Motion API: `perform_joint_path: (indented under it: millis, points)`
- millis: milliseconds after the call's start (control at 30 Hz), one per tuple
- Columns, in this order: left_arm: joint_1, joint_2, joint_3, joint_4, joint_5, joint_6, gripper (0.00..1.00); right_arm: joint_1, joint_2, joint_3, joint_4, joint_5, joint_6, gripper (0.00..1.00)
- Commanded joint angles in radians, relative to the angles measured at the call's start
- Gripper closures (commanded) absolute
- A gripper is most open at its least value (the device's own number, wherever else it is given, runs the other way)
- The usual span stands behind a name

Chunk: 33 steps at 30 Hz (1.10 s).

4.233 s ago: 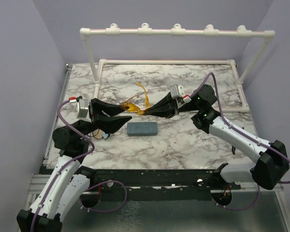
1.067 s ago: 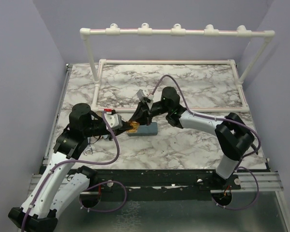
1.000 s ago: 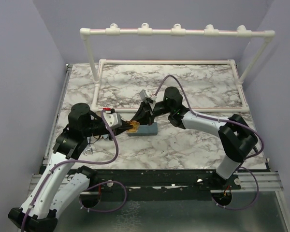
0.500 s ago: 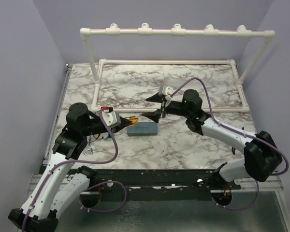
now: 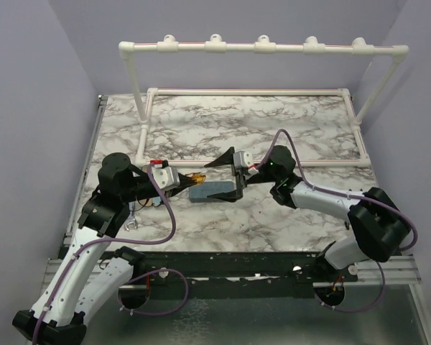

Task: Organize the sunglasses
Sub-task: Fold the sunglasses at the center of the board.

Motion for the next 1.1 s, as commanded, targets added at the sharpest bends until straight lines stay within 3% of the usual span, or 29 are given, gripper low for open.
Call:
perform_joint_path:
  millis: [0,133,267,567,867,1067]
  points:
    - [0.002,-0.002,0.025,0.018,0.019,0.016,1.00,0.055,0.108,0.096,0.148,-0.071,0.094,0.09]
    - [0.001,-0.005,0.021,0.019,0.021,0.015,1.00,0.077,0.188,0.145,0.228,-0.092,0.207,0.19]
    - [0.001,-0.010,0.018,0.019,0.018,0.013,1.00,0.076,0.228,0.150,0.357,-0.106,0.297,0.36]
    - [0.001,-0.018,0.012,0.018,0.018,0.019,1.00,0.077,0.229,0.154,0.316,-0.086,0.292,0.58]
    - [0.001,-0.023,0.011,0.019,0.006,0.009,1.00,0.076,0.189,0.151,0.205,-0.066,0.204,0.62]
    - [0.001,-0.025,0.014,0.018,-0.014,0.015,0.87,0.076,0.153,0.137,0.134,-0.030,0.154,0.66]
